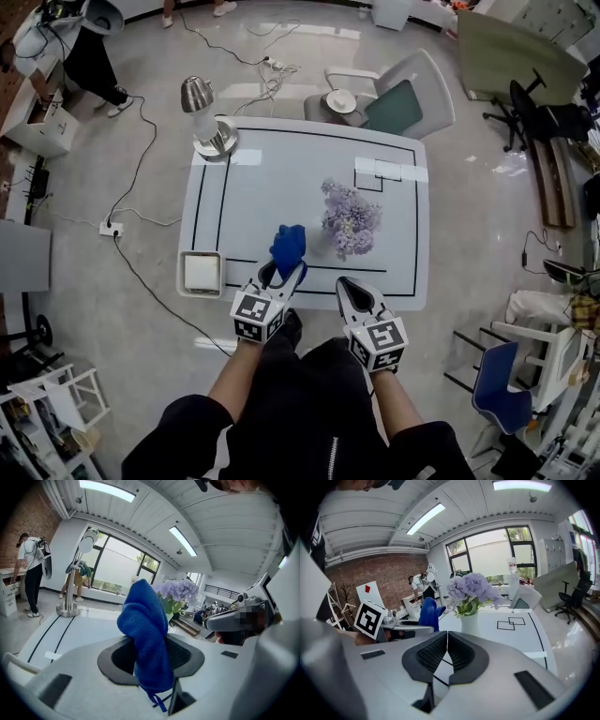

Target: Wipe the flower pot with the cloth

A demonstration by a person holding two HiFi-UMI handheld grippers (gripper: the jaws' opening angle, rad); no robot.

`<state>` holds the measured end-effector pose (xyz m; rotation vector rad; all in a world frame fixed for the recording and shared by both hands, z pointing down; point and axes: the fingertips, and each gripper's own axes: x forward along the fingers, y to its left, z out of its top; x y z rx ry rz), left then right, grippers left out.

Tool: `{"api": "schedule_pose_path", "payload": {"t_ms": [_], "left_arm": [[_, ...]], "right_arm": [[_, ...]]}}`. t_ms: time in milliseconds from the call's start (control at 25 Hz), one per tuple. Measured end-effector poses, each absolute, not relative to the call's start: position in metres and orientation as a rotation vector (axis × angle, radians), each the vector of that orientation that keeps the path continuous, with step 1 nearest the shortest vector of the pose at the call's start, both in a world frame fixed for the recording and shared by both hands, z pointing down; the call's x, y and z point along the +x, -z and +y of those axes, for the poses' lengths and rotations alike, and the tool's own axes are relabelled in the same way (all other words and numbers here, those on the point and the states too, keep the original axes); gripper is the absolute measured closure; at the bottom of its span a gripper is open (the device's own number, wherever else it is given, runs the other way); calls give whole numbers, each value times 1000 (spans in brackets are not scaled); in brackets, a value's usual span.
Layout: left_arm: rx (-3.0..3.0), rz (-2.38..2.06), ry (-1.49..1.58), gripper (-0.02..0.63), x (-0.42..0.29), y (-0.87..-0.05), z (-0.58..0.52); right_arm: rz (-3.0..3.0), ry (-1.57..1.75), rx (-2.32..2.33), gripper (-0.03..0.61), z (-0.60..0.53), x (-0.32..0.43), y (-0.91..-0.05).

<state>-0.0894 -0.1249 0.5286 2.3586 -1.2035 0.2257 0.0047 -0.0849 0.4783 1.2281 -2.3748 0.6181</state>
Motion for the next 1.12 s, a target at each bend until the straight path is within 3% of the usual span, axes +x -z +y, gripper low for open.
{"api": "schedule_pose_path", "payload": {"t_ms": [560, 1120], "left_arm": [[2523, -1130, -418, 457, -69, -558, -191], [2374, -920, -819, 459, -69, -668, -166]], "right_arm": [[-2291, -721, 1158, 568, -100, 31, -518], [-2255, -734, 1150, 568, -90, 38, -527]]}}
